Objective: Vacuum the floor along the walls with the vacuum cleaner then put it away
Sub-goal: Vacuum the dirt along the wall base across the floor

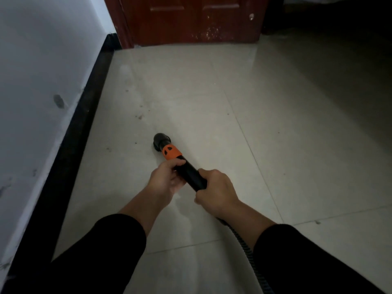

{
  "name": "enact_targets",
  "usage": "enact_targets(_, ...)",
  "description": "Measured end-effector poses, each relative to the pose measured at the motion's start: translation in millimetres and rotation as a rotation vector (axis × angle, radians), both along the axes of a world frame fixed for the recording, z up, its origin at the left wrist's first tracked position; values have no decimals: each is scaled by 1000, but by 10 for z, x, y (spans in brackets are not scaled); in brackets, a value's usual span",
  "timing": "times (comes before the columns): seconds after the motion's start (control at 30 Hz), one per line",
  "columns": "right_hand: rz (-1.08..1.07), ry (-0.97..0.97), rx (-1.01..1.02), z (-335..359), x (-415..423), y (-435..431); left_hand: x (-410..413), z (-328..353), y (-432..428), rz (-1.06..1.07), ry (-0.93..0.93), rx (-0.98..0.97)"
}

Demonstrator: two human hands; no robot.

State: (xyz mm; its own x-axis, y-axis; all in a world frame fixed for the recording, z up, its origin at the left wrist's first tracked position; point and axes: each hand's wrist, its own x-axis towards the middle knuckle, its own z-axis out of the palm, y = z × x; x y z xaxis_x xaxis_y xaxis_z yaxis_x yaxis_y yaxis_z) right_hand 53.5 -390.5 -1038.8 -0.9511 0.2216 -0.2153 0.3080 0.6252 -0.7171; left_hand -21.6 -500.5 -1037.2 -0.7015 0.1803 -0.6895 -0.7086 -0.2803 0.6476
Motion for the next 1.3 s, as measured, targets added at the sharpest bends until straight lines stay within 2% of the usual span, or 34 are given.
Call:
enact_targets(0.17,16,-73,-47,116,-28,49,-38,168,164,-21,6,-239)
enact_targets(0.3,-3,-84,-76,148,-201,39,-183,127,164,8,30,-302)
enact_targets(0.67,-42,-90,-112,44,-758,-91,-634,-104,44,162,73,-176)
enact_targets(1.1,-92,-228,-26,383,-1530,-20,-1263,-53,58,193,40,-43)
enact_targets(1.3,-35,-241,-51,224,-1687,97,-1412,-189,122,227,45,-11)
